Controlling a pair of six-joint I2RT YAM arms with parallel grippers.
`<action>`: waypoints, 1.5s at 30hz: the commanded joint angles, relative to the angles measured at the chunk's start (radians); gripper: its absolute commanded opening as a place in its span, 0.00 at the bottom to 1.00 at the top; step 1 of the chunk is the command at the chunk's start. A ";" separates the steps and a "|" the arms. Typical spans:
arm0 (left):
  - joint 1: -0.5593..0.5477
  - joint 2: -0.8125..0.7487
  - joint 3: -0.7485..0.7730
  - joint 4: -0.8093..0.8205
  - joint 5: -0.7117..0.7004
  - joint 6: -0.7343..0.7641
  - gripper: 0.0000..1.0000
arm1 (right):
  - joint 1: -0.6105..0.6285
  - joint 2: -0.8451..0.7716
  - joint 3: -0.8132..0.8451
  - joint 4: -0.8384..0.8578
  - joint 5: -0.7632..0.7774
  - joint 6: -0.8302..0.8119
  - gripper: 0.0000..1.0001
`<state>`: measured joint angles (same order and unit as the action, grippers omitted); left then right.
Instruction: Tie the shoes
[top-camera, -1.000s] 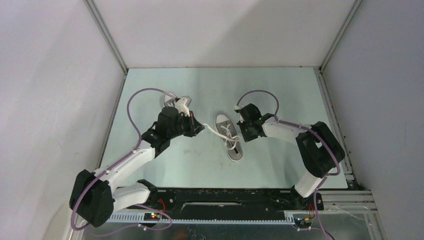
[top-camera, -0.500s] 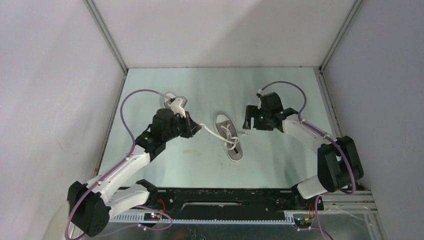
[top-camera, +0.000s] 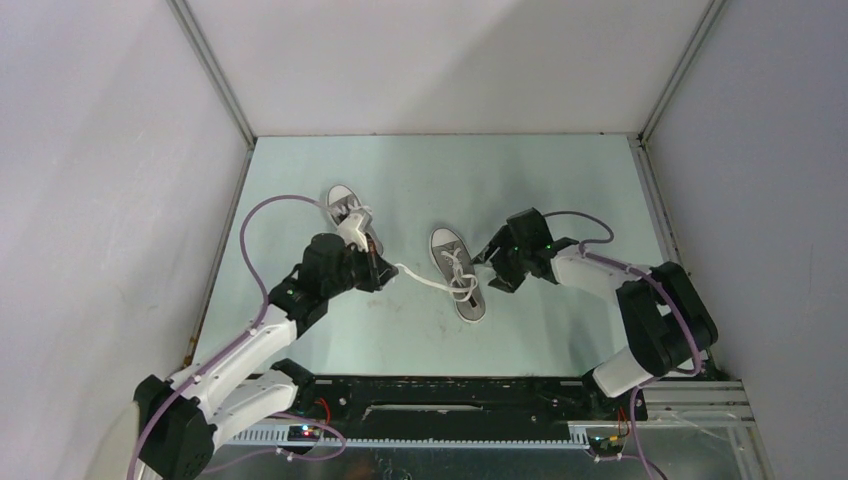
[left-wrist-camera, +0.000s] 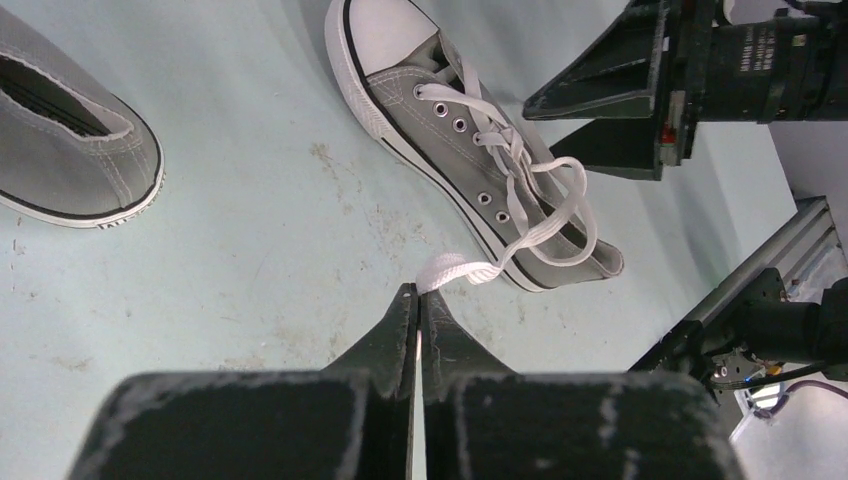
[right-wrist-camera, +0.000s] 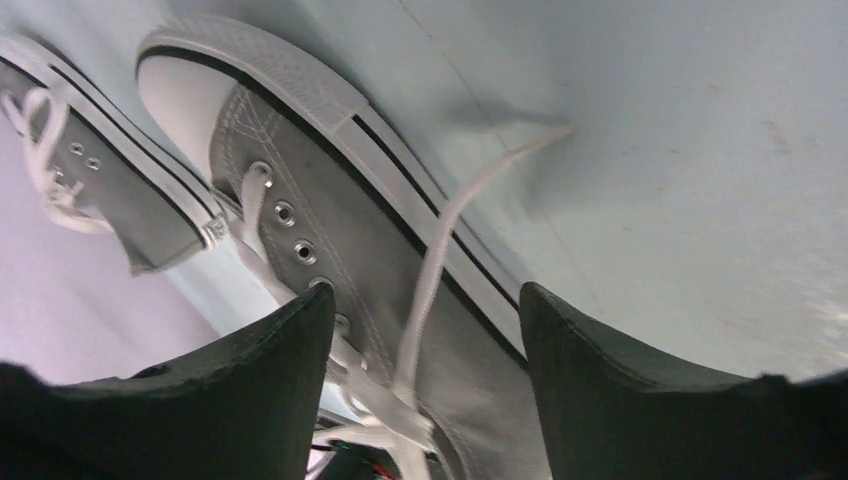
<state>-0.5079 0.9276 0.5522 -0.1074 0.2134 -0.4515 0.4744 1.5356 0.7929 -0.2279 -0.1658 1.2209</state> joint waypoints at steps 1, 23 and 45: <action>0.006 -0.027 -0.007 0.047 0.014 0.018 0.00 | 0.024 0.074 -0.004 0.164 0.016 0.164 0.64; 0.013 -0.124 0.113 -0.051 -0.148 -0.010 0.00 | 0.042 -0.104 0.173 -0.034 0.255 0.003 0.00; 0.468 -0.361 -0.297 -0.122 -0.151 -0.274 0.00 | -0.214 -0.158 -0.043 -0.101 0.478 -0.215 0.00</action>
<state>-0.1852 0.6632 0.3031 -0.2142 0.0608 -0.6598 0.3061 1.3754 0.7631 -0.3794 0.2379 1.1076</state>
